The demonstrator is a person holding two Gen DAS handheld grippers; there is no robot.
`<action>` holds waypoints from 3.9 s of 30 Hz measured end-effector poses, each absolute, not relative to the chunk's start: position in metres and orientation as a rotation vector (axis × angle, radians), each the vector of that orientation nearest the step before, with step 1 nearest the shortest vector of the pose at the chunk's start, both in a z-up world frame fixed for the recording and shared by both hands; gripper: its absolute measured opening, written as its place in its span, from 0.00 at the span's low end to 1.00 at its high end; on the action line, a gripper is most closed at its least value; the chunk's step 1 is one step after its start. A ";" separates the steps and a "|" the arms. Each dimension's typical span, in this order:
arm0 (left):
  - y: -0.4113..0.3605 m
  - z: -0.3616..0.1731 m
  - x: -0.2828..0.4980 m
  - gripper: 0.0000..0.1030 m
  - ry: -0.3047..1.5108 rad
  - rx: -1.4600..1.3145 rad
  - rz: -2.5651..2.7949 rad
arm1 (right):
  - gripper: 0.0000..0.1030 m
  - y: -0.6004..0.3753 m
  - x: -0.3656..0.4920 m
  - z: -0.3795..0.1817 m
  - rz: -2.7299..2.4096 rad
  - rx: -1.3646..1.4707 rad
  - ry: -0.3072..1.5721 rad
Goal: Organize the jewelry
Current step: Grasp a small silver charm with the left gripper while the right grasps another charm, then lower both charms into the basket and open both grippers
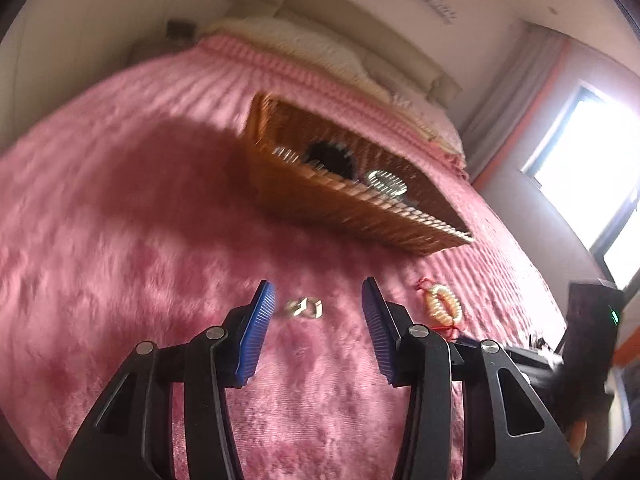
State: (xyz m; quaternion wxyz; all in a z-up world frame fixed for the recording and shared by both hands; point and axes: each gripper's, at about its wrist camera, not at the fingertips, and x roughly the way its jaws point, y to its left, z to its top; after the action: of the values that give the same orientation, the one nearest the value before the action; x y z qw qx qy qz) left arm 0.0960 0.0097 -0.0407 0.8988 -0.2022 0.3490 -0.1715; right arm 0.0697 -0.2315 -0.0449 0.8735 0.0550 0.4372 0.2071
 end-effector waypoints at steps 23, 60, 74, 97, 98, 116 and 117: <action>-0.036 -0.053 0.087 0.06 0.869 -0.142 -0.320 | 0.24 -0.196 0.056 -0.052 0.476 0.013 0.917; -0.037 -0.053 0.061 0.09 0.844 -0.116 -0.307 | 0.08 -0.193 0.054 -0.049 0.441 0.024 0.864; -0.025 -0.017 0.031 0.09 0.659 -0.203 -0.380 | 0.08 -0.214 0.042 -0.023 0.501 0.137 0.782; -0.057 0.055 0.203 0.09 0.531 -0.273 -0.370 | 0.08 -0.214 0.213 0.054 0.316 0.109 0.649; -0.059 0.050 0.209 0.09 0.540 -0.269 -0.366 | 0.08 -0.215 0.225 0.046 0.315 0.120 0.671; -0.042 0.006 0.234 0.32 0.609 -0.285 -0.316 | 0.09 -0.233 0.257 -0.001 0.338 0.239 0.762; -0.041 0.007 0.233 0.32 0.603 -0.289 -0.315 | 0.09 -0.234 0.256 0.000 0.335 0.240 0.758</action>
State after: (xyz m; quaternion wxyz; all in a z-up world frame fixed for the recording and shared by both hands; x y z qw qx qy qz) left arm 0.2330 -0.0409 0.0072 0.9325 -0.1415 0.2946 -0.1539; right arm 0.2556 -0.2338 -0.0002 0.9085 0.1164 0.3671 0.1622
